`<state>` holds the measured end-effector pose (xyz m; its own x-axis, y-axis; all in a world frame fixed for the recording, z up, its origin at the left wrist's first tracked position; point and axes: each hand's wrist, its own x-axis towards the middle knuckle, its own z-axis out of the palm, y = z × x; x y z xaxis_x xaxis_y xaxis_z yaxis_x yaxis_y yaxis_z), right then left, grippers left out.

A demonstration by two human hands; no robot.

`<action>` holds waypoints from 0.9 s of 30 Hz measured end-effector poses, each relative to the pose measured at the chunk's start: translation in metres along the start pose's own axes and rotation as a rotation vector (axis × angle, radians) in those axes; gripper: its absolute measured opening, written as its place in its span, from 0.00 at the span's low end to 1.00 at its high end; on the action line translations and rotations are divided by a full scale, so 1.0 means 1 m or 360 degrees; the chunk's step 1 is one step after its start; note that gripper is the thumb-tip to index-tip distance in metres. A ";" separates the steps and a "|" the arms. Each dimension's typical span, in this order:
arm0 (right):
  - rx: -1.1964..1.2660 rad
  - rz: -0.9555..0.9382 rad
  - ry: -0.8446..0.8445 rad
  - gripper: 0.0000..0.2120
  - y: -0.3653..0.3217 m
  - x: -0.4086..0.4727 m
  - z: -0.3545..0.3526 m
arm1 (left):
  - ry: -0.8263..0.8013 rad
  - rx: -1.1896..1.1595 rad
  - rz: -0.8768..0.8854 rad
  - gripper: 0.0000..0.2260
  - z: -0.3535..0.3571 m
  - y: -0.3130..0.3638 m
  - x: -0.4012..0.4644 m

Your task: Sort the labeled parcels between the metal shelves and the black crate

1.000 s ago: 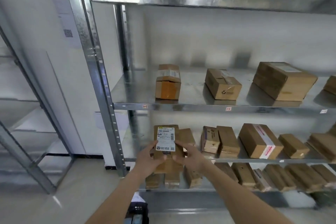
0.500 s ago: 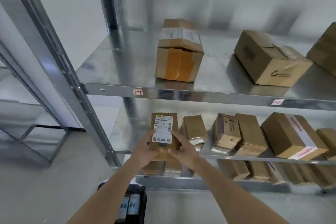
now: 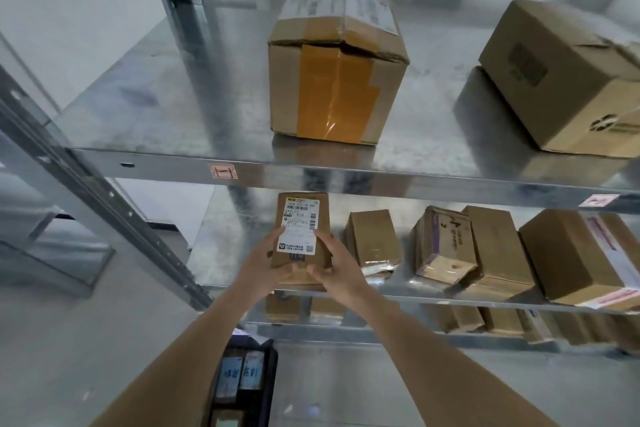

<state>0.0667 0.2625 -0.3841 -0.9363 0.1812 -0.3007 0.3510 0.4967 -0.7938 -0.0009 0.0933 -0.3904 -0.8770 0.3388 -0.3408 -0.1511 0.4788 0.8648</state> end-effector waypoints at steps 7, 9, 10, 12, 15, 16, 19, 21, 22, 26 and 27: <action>-0.0141 -0.0053 -0.0005 0.34 -0.012 -0.005 -0.013 | 0.0113 0.0163 0.0112 0.33 -0.001 0.016 -0.009; -0.0213 -0.0070 0.0044 0.32 -0.017 -0.009 -0.026 | 0.0198 0.0289 0.0203 0.31 -0.003 0.027 -0.013; -0.0233 -0.0064 0.0086 0.32 -0.018 -0.010 -0.033 | 0.0217 0.0327 0.0223 0.31 -0.004 0.032 -0.014; -0.0256 -0.0047 0.0172 0.31 -0.017 -0.014 -0.051 | 0.0210 0.0354 0.0240 0.30 -0.003 0.044 -0.016; -0.0344 -0.0042 0.0215 0.31 -0.012 -0.021 -0.083 | 0.0209 0.0198 0.0264 0.27 0.010 0.068 -0.021; -0.0340 -0.0037 0.0218 0.31 -0.010 -0.026 -0.094 | 0.0188 0.0134 0.0272 0.27 0.017 0.076 -0.023; -0.0290 0.0010 0.0228 0.32 0.000 -0.038 -0.122 | 0.0071 0.0086 0.0278 0.28 0.044 0.092 -0.027; -0.0262 0.0048 0.0222 0.32 0.012 -0.041 -0.133 | -0.0005 0.0119 0.0292 0.30 0.063 0.097 -0.026; -0.0256 0.0056 0.0202 0.32 0.018 -0.040 -0.137 | -0.0042 0.0156 0.0302 0.31 0.073 0.097 -0.024; -0.0220 0.0095 0.0127 0.32 0.040 -0.033 -0.138 | -0.0156 0.0220 0.0284 0.35 0.110 0.089 -0.016; -0.0196 0.0102 0.0106 0.31 0.045 -0.031 -0.136 | -0.0149 0.0246 0.0277 0.34 0.117 0.085 -0.014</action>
<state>0.1107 0.3948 -0.3388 -0.9119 0.2696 -0.3095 0.4104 0.5817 -0.7023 0.0516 0.2243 -0.3549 -0.8365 0.4970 -0.2308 0.0760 0.5223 0.8493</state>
